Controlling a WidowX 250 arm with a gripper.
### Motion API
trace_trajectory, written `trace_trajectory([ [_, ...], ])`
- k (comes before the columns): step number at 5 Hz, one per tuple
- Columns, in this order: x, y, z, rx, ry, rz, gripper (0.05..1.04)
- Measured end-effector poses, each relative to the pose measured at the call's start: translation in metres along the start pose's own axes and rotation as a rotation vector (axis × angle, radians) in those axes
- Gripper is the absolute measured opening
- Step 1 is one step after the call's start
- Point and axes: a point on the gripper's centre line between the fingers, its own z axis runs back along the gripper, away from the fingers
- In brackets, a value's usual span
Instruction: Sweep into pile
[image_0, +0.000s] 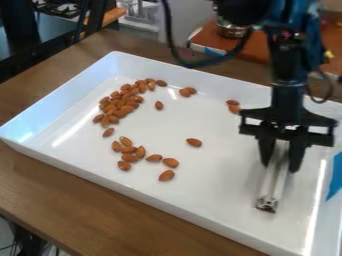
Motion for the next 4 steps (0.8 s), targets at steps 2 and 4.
trace_trajectory([
  [2,0.007,0.033,0.003,0.017,-0.034,0.022,0.383],
  [4,0.012,0.079,0.011,0.037,0.011,0.045,0.383],
])
